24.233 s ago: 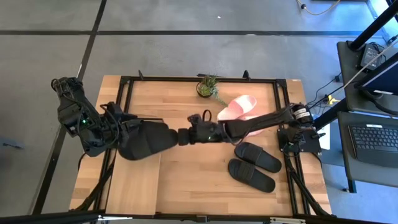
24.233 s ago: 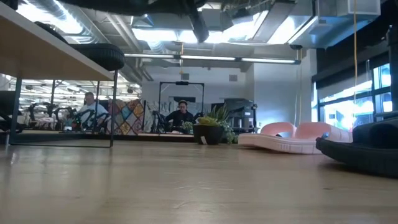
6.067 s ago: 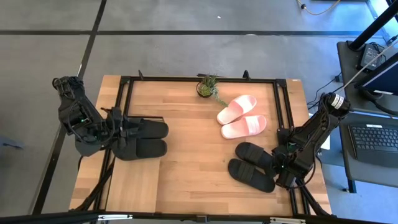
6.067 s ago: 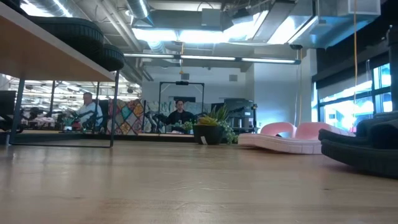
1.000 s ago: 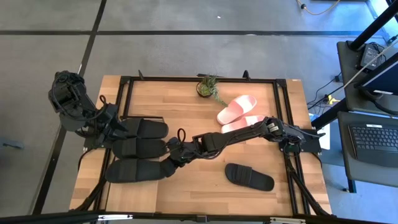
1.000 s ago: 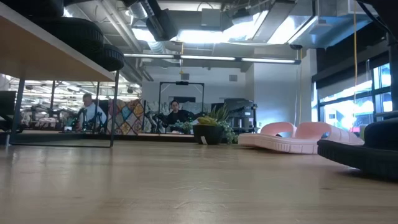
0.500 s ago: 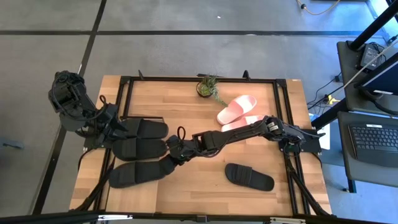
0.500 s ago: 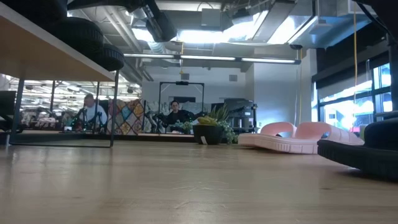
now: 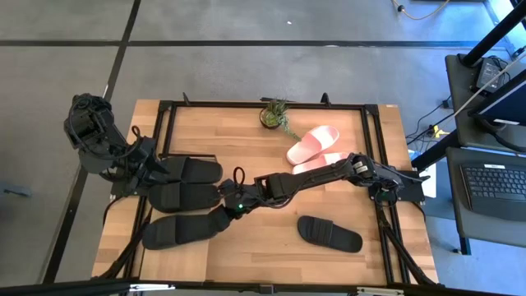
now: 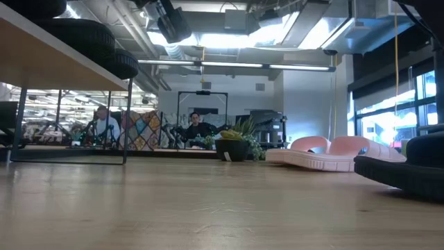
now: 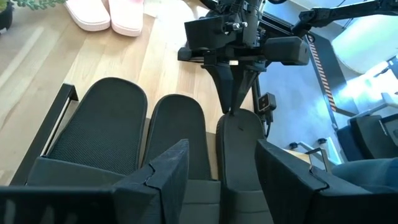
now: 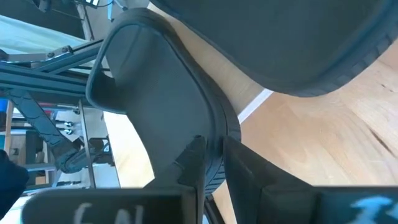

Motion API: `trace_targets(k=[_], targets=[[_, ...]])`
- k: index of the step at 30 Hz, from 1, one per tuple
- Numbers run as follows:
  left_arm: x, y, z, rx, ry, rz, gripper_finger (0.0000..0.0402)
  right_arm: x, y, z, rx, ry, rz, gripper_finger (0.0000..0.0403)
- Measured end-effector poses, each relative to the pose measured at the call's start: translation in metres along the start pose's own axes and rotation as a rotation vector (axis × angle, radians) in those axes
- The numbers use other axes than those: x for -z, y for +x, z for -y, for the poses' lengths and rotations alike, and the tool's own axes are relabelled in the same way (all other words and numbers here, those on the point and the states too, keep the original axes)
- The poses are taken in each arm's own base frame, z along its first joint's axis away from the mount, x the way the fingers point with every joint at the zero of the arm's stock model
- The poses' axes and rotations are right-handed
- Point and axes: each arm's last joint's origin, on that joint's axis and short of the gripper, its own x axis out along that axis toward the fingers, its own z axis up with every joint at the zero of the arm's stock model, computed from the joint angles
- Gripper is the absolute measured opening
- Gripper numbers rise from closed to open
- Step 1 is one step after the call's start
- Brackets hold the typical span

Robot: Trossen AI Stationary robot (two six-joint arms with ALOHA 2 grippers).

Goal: Pick and place slides into the shelf
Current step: Put the black slipper on the shelf

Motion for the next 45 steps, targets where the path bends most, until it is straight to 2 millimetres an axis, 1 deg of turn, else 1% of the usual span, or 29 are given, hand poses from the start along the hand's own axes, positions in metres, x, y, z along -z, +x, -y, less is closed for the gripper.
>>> trace_targets(k=[4, 6, 8, 15, 18, 22, 27, 29, 32, 34, 36, 40, 45], targets=[[0.0, 0.0, 0.0, 0.0, 0.0, 0.0, 0.0175, 0.001, 0.0, 0.0, -0.008, 0.0, -0.018, 0.006], [0.0, 0.0, 0.0, 0.0, 0.0, 0.0, 0.0175, 0.001, 0.0, 0.0, -0.008, 0.0, -0.019, 0.0069], [0.0, 0.0, 0.0, 0.001, 0.0, 0.0, 0.0175, 0.001, 0.0, 0.0, -0.009, 0.0, -0.019, 0.0084], [0.0, 0.0, 0.0, 0.001, 0.0, 0.0, 0.0175, 0.001, 0.0, 0.0, -0.009, 0.0, -0.02, 0.0157], [0.0, 0.0, 0.0, 0.001, 0.0, 0.0, 0.0175, 0.0, -0.003, -0.002, -0.009, -0.001, -0.02, 0.0179], [0.0, 0.0, 0.0, 0.007, -0.002, -0.003, 0.0175, -0.001, -0.013, -0.005, 0.004, -0.006, -0.026, 0.0193], [-0.002, 0.001, 0.005, 0.039, 0.005, -0.002, 0.0175, -0.003, -0.035, -0.011, 0.049, -0.064, -0.034, 0.0195], [-0.005, 0.004, 0.013, 0.087, 0.057, 0.012, 0.0175, -0.004, -0.045, -0.014, 0.07, -0.105, -0.022, 0.0195], [-0.01, 0.01, 0.031, 0.218, 0.16, 0.017, 0.0175, -0.005, -0.062, -0.017, 0.107, -0.165, -0.021, 0.0195], [-0.013, 0.016, 0.044, 0.304, 0.192, 0.005, 0.0175, -0.005, -0.072, -0.017, 0.14, -0.199, -0.037, 0.0195], [-0.013, 0.025, 0.057, 0.35, 0.208, -0.021, 0.0175, -0.006, -0.079, -0.015, 0.168, -0.236, -0.055, 0.0195], [-0.005, 0.051, 0.079, 0.326, 0.219, -0.115, 0.0175, -0.007, -0.087, -0.008, 0.236, -0.305, -0.101, 0.0195], [0.017, 0.083, 0.108, 0.27, 0.16, -0.248, 0.0175, -0.008, -0.092, 0.006, 0.343, -0.385, -0.187, 0.0195]])
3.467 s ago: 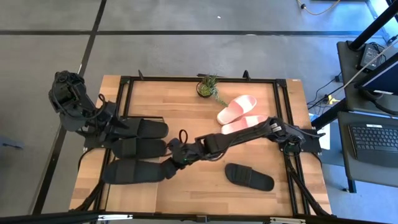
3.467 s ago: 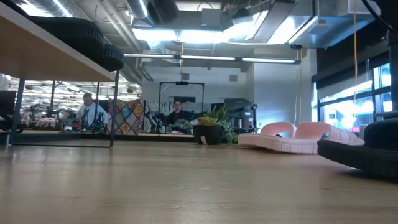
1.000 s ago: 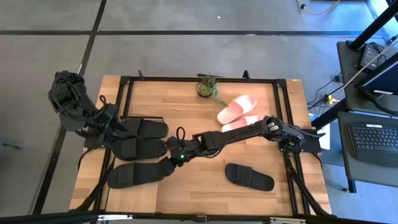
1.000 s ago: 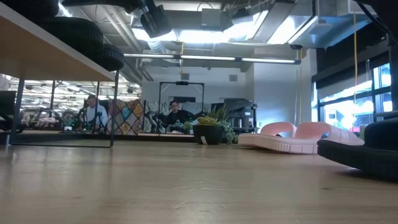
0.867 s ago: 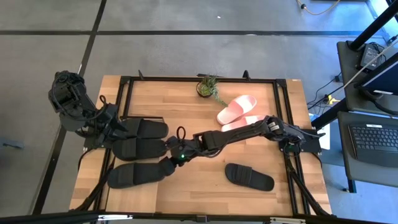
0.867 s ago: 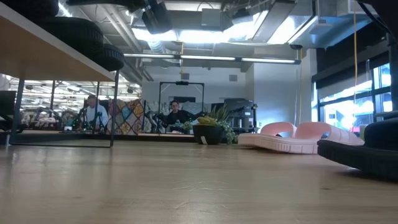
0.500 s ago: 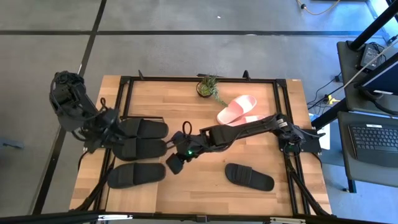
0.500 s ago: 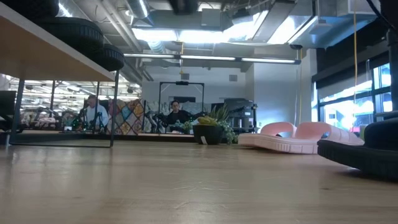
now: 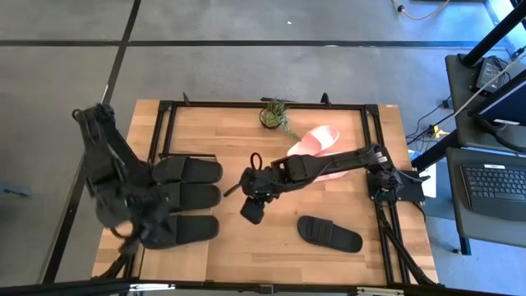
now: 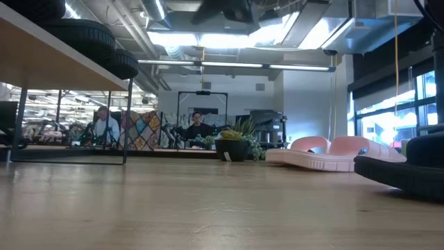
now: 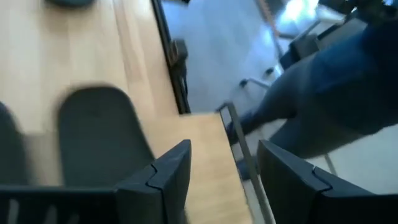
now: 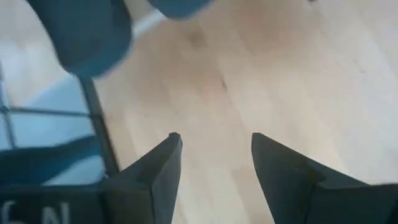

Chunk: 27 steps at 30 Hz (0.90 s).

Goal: Pick and place slides into the shelf
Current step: Put the black slipper on the shelf

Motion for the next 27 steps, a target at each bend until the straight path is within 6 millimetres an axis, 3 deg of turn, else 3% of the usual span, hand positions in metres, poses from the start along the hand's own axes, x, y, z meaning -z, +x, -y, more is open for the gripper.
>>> trace_targets(k=[12, 20, 27], targets=[[-0.005, 0.064, 0.067, 0.012, -0.247, -0.099, 0.0175, -0.008, -0.001, 0.022, 0.063, -0.166, -0.044, 0.0195], [0.013, 0.096, 0.067, -0.193, -0.412, -0.319, 0.0175, -0.014, -0.001, 0.028, 0.066, -0.199, -0.033, 0.0195], [0.017, 0.096, 0.06, -0.286, -0.397, -0.364, 0.0175, -0.014, -0.001, 0.027, 0.062, -0.201, -0.035, 0.0195]])
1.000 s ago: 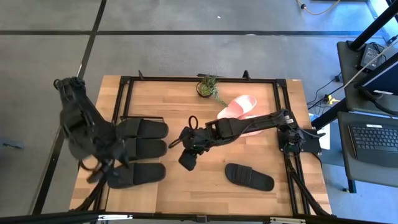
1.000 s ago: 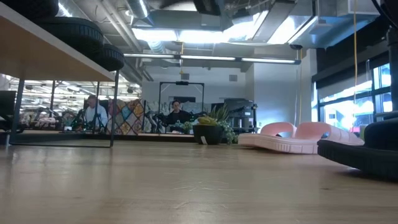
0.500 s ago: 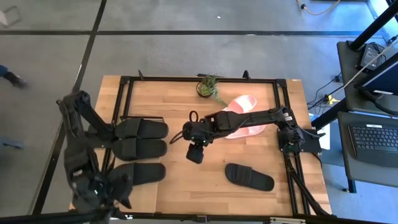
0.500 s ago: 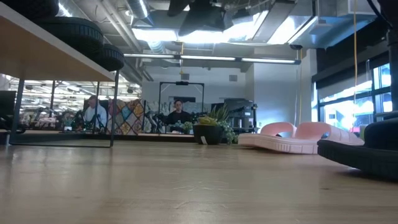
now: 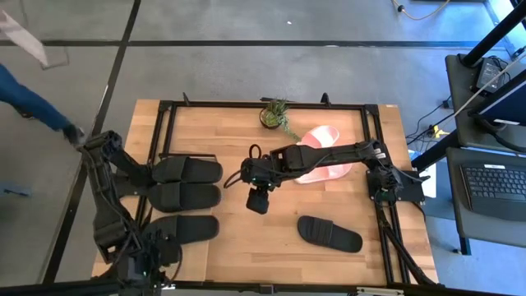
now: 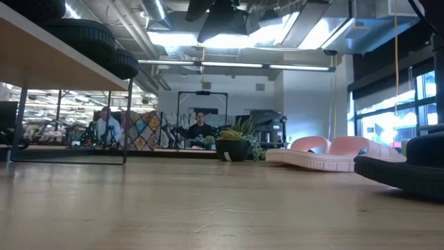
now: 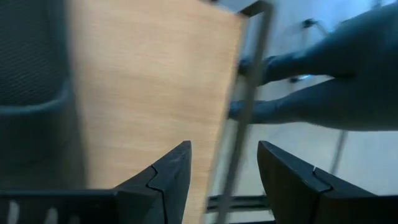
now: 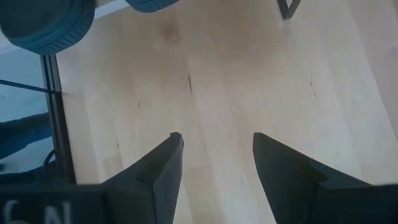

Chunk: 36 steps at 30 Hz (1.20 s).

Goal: Pick and place slides into the shelf
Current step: Put the black slipper on the shelf

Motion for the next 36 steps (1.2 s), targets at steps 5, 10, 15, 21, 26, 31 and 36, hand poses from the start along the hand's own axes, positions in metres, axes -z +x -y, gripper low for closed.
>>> trace_targets(k=[5, 10, 15, 21, 26, 31, 36], targets=[[0.001, 0.0, -0.01, -0.1, 0.005, -0.03, 0.0175, 0.0, 0.0, 0.0, 0.001, 0.004, 0.0, 0.0195], [-0.001, -0.001, -0.016, -0.152, 0.004, -0.039, 0.0175, 0.0, 0.0, 0.0, 0.001, 0.006, 0.0, 0.0195], [-0.002, -0.002, -0.021, -0.205, 0.0, -0.048, 0.0175, 0.0, 0.0, 0.0, -0.001, 0.009, 0.003, 0.0195], [-0.004, -0.003, -0.027, -0.268, -0.002, -0.051, 0.0175, -0.002, 0.001, -0.001, -0.008, 0.011, 0.019, 0.0195], [-0.005, -0.004, -0.029, -0.289, -0.003, -0.044, 0.0175, -0.002, 0.001, -0.001, -0.008, 0.011, 0.02, 0.0195], [-0.008, -0.003, -0.03, -0.299, 0.035, -0.013, 0.0175, -0.002, 0.001, -0.001, -0.008, 0.011, 0.02, 0.0195], [-0.012, -0.003, -0.031, -0.302, 0.034, -0.013, 0.0175, -0.002, 0.001, -0.001, -0.008, 0.011, 0.02, 0.0195]])
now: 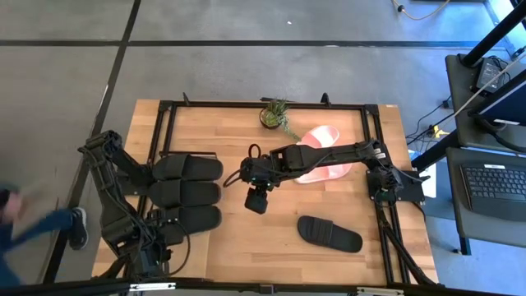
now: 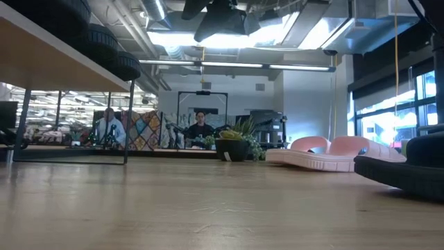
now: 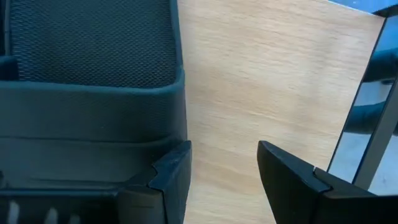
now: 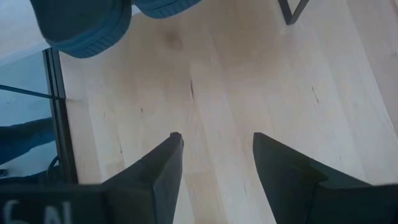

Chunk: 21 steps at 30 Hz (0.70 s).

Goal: Pick and place slides into the shelf
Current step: Put the black slipper on the shelf

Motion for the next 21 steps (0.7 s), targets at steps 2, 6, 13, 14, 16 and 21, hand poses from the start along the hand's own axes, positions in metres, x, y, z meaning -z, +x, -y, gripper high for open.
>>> trace_targets(k=[2, 6, 13, 14, 16, 21], targets=[[0.001, 0.0, 0.0, 0.006, 0.001, -0.023, 0.0175, 0.0, 0.0, 0.0, 0.0, 0.0, 0.0, 0.0195], [0.003, 0.0, 0.002, 0.038, 0.0, -0.105, 0.0175, 0.0, 0.0, 0.0, 0.0, -0.001, 0.0, 0.0195], [0.004, -0.004, 0.005, 0.082, 0.019, -0.156, 0.0175, 0.0, 0.0, 0.0, 0.0, -0.002, 0.0, 0.0195], [0.003, -0.007, 0.006, 0.094, 0.024, -0.151, 0.0175, 0.0, 0.0, 0.0, 0.0, -0.002, 0.0, 0.0195], [0.001, -0.014, 0.007, 0.118, 0.034, -0.127, 0.0175, 0.0, 0.0, 0.0, 0.0, -0.002, 0.0, 0.0195], [-0.008, -0.047, 0.011, 0.181, 0.083, 0.047, 0.0175, 0.0, -0.001, 0.0, 0.0, 0.021, 0.0, 0.0195]])
